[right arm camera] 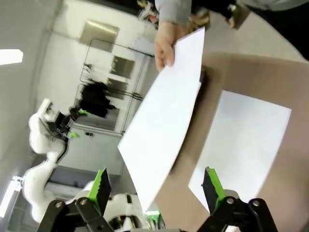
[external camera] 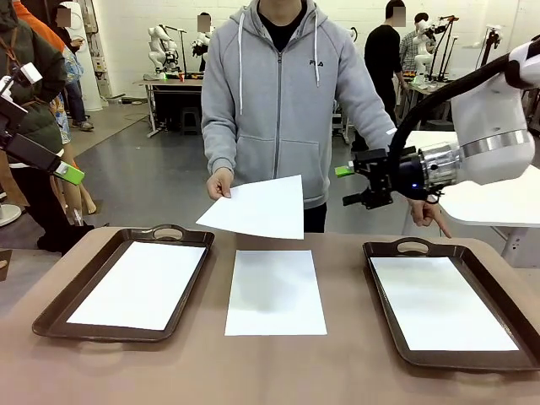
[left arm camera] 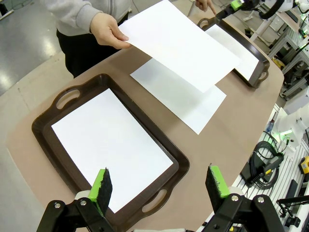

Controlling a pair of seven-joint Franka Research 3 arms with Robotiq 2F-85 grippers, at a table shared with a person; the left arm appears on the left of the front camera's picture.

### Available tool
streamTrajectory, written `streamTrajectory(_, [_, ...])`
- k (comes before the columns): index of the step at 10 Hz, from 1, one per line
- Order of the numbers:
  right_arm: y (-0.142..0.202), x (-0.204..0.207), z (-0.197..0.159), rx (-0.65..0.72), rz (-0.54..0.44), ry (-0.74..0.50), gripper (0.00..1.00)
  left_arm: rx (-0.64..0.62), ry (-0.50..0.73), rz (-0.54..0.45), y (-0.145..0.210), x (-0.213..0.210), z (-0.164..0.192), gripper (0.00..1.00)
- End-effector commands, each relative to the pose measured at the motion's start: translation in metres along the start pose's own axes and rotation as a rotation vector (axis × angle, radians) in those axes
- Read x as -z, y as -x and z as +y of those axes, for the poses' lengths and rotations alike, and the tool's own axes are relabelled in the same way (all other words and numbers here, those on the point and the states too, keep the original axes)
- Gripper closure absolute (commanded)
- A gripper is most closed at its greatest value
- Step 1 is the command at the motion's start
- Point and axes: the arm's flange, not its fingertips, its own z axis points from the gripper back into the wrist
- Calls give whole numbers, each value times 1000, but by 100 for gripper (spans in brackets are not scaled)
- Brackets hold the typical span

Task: Sort the A4 documents.
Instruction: Receive the A4 Paper.

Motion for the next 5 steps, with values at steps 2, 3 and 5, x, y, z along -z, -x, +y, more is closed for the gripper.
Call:
streamTrajectory(2, [-20, 33, -24, 116, -53, -96, 0, -1, -5, 2, 0, 0, -1, 0])
streamTrajectory(3, [-20, 47, -31, 140, -61, -111, 0, -1, -5, 2, 0, 0, -1, 0])
streamTrajectory(5, [-14, 69, -42, 183, -34, -115, 0, -1, -5, 2, 0, 0, -1, 0])
